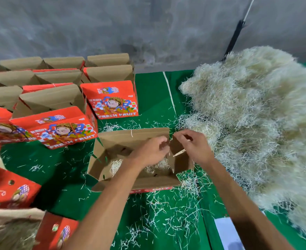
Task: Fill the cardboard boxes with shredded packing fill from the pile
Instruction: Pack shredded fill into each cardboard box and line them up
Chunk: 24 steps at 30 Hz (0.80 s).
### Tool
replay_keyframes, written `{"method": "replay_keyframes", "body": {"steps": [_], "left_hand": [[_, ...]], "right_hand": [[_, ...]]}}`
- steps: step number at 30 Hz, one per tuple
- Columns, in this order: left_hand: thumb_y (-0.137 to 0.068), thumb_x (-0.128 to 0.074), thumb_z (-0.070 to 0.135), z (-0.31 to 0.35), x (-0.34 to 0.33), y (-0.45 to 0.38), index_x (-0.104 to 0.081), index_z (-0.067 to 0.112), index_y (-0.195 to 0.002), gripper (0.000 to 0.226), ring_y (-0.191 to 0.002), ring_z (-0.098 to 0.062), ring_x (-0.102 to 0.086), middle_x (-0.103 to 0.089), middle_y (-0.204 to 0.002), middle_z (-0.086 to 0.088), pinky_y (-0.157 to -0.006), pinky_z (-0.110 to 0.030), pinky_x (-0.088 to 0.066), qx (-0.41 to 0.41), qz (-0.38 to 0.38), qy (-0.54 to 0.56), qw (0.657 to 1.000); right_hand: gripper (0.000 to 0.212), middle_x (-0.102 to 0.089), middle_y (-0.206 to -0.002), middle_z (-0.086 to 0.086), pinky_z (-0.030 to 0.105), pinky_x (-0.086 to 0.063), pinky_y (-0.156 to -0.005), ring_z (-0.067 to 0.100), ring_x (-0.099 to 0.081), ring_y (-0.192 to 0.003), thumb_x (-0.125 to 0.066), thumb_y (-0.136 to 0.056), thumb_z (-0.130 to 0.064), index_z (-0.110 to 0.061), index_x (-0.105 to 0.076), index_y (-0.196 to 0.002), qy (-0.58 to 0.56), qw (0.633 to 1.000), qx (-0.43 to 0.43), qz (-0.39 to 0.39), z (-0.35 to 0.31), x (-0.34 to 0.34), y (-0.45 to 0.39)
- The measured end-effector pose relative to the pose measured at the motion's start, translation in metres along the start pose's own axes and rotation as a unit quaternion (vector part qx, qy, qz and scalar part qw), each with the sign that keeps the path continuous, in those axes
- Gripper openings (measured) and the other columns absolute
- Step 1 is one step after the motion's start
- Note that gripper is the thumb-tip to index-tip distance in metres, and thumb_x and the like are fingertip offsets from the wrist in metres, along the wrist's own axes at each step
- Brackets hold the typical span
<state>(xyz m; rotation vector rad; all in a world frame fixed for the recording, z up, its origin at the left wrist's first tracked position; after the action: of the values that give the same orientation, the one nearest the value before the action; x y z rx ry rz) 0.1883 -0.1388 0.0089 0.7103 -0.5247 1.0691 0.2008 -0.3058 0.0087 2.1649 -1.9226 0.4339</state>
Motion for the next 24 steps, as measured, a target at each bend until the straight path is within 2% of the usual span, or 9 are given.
{"method": "replay_keyframes", "body": {"steps": [3,5,8,11,15,17,20,22,24], "left_hand": [[-0.1,-0.053,0.044,0.005,-0.029,0.011,-0.057,0.029,-0.13,0.034,-0.1,-0.003,-0.061,-0.06,-0.125,0.012,-0.089,-0.033,-0.048,0.019,-0.046,0.025,0.998],[-0.098,-0.055,0.045,0.006,-0.047,0.014,-0.057,0.028,-0.131,0.037,-0.107,-0.006,-0.06,-0.061,-0.129,0.009,-0.097,-0.034,-0.047,0.032,-0.073,0.028,0.996],[-0.095,-0.056,0.053,0.001,-0.064,0.02,-0.055,0.032,-0.13,0.041,-0.106,-0.01,-0.062,-0.061,-0.133,0.003,-0.084,-0.026,-0.041,0.066,-0.09,-0.005,0.994],[-0.087,-0.061,0.064,0.0,-0.064,0.031,-0.054,0.04,-0.128,0.048,-0.09,0.005,-0.06,-0.063,-0.126,0.007,-0.064,-0.014,-0.039,0.09,-0.088,0.012,0.992],[-0.053,-0.072,0.086,-0.006,-0.064,0.061,-0.051,0.06,-0.115,0.07,-0.095,0.007,-0.055,-0.051,-0.107,0.026,-0.071,-0.021,-0.04,0.133,-0.124,0.034,0.983],[-0.053,-0.078,0.08,-0.012,-0.064,0.077,-0.049,0.059,-0.119,0.075,-0.093,0.007,-0.053,-0.047,-0.109,0.024,-0.069,-0.021,-0.039,0.15,-0.133,-0.002,0.98],[-0.084,-0.074,0.041,-0.017,-0.049,0.086,-0.056,0.049,-0.124,0.044,-0.083,-0.001,-0.058,-0.056,-0.118,0.016,-0.064,-0.022,-0.041,0.132,-0.083,-0.053,0.986],[-0.089,-0.065,0.024,-0.019,-0.031,0.087,-0.065,0.044,-0.12,0.036,-0.07,-0.005,-0.061,-0.065,-0.105,0.012,-0.063,-0.024,-0.046,0.125,-0.039,-0.088,0.987],[-0.082,-0.063,0.019,-0.023,-0.011,0.09,-0.071,0.041,-0.114,0.039,-0.066,-0.008,-0.059,-0.067,-0.091,0.01,-0.063,-0.026,-0.045,0.128,-0.003,-0.136,0.982]], "right_hand": [[0.026,-0.072,-0.101,-0.011,0.011,-0.053,-0.075,-0.001,-0.066,-0.091,-0.061,-0.097,-0.039,-0.021,-0.068,-0.115,-0.075,0.996,-0.036,0.013,0.029,0.022,0.009],[0.039,-0.069,-0.115,-0.009,0.021,-0.053,-0.09,0.002,-0.065,-0.103,-0.063,-0.095,-0.045,-0.023,-0.062,-0.127,-0.102,0.992,-0.066,-0.019,0.048,0.019,0.014],[0.05,-0.064,-0.126,-0.007,0.029,-0.059,-0.083,0.007,-0.068,-0.104,-0.068,-0.088,-0.047,-0.027,-0.058,-0.133,-0.144,0.984,-0.098,-0.025,0.064,0.003,0.022],[0.053,-0.06,-0.131,-0.002,0.037,-0.052,-0.099,0.014,-0.06,-0.118,-0.066,-0.092,-0.044,-0.023,-0.052,-0.139,-0.146,0.982,-0.113,0.028,0.078,0.001,0.021],[0.047,-0.066,-0.12,-0.019,0.027,-0.052,-0.096,0.001,-0.063,-0.111,-0.057,-0.089,-0.068,-0.051,-0.05,-0.132,-0.225,0.96,-0.158,-0.046,0.079,-0.023,0.027],[0.05,-0.063,-0.124,-0.024,0.029,-0.05,-0.097,-0.003,-0.06,-0.115,-0.048,-0.086,-0.08,-0.058,-0.048,-0.131,-0.23,0.955,-0.145,-0.121,0.067,-0.043,0.028],[0.076,-0.054,-0.127,-0.034,0.04,-0.04,-0.101,-0.009,-0.052,-0.117,-0.054,-0.078,-0.085,-0.054,-0.032,-0.144,-0.207,0.948,-0.153,-0.189,0.054,-0.07,0.026],[0.069,-0.052,-0.114,-0.046,0.033,-0.043,-0.087,-0.02,-0.054,-0.101,-0.062,-0.077,-0.08,-0.063,-0.031,-0.136,-0.193,0.943,-0.161,-0.216,0.045,-0.085,0.025],[0.061,-0.057,-0.118,-0.038,0.037,-0.05,-0.082,-0.014,-0.061,-0.098,-0.065,-0.079,-0.073,-0.065,-0.034,-0.131,-0.188,0.938,-0.179,-0.23,0.039,-0.103,0.023]]}}
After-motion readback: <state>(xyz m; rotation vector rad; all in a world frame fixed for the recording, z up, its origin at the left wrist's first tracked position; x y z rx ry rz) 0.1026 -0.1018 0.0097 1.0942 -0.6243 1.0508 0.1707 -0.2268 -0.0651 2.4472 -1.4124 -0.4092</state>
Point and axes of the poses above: each hand's wrist, its own y-axis away from the middle knuckle, its own x-axis out of the back of the hand, z = x × y, the point moved 7 cm from there along -y, towards the middle knuckle
